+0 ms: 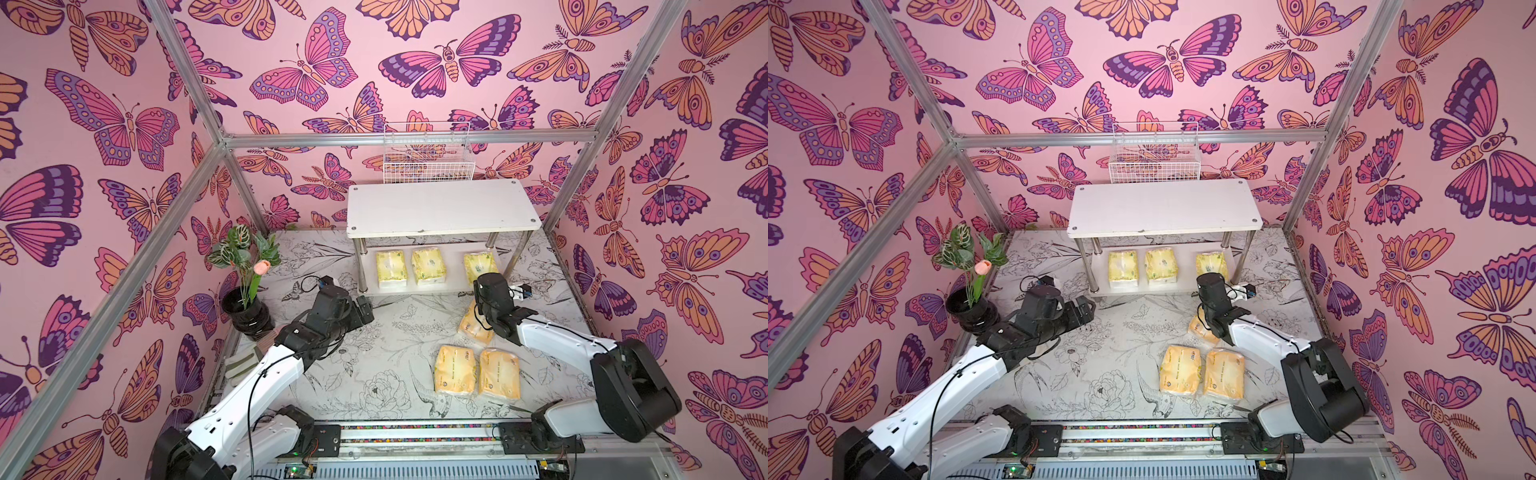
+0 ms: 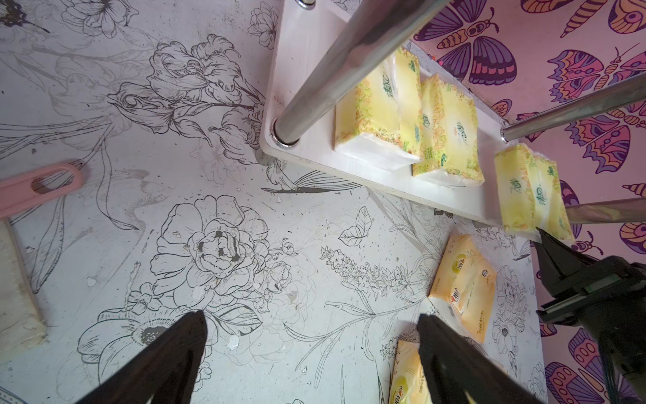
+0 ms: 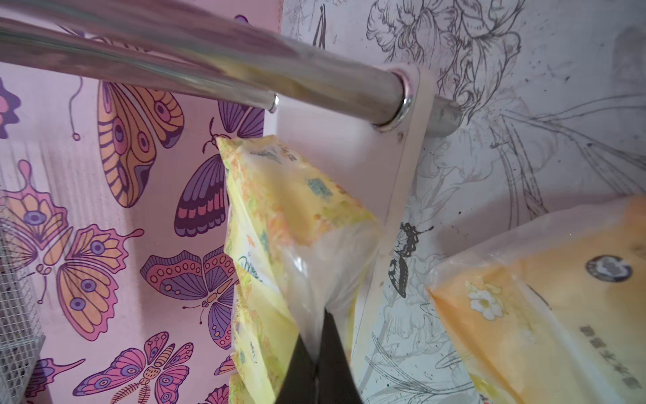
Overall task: Place the tissue boxes on the shelf by color
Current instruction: Place a box of tissues on the shelf.
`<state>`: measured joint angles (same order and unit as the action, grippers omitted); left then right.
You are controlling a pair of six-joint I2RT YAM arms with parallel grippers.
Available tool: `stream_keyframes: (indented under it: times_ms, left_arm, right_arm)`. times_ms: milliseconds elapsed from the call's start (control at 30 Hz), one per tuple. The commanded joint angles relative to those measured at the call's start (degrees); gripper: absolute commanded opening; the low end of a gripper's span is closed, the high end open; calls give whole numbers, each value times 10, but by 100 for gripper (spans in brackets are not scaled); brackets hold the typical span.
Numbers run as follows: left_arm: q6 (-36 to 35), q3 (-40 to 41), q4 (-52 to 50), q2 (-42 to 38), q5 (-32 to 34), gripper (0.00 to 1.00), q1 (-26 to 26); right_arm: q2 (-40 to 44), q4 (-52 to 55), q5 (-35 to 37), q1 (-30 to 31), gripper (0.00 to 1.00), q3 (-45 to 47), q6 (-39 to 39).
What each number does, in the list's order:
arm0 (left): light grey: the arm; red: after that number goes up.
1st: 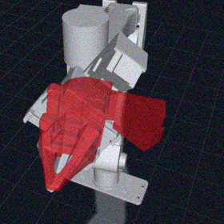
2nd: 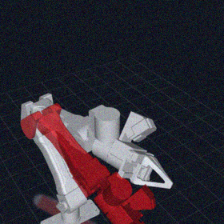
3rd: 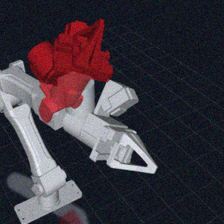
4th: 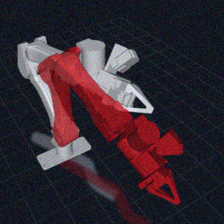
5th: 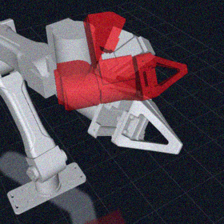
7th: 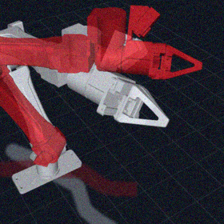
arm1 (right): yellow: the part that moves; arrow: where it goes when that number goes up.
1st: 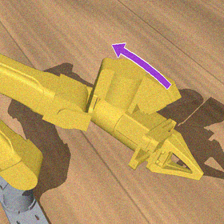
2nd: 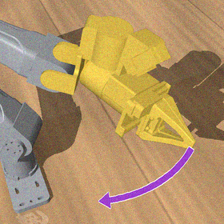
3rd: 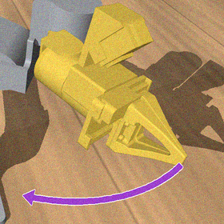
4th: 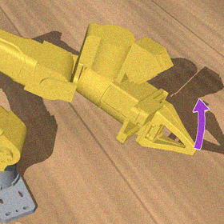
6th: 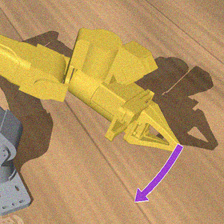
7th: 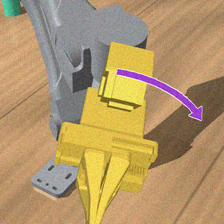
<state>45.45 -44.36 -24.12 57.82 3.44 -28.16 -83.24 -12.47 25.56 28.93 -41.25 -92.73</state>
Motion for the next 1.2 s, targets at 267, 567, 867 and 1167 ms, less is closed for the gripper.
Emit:
stream_keyframes:
  times_ms: [267, 567, 867, 1167]
  left_arm:
    - [-5, 13, -10, -9, 5, 100, -1]
    - [-8, 16, -10, -17, 6, 100, -1]
    - [-9, 19, -10, -23, 7, 100, -2]
    - [-9, 18, -10, -23, 5, 100, -1]
  right_arm:
    - [-86, -73, -50, -11, 0, -53, 16]
    - [-120, -84, -46, -15, 0, -69, 9]
    - [-140, -84, -47, -17, 0, -76, -2]
    - [-128, -70, -53, -19, 36, -77, 14]
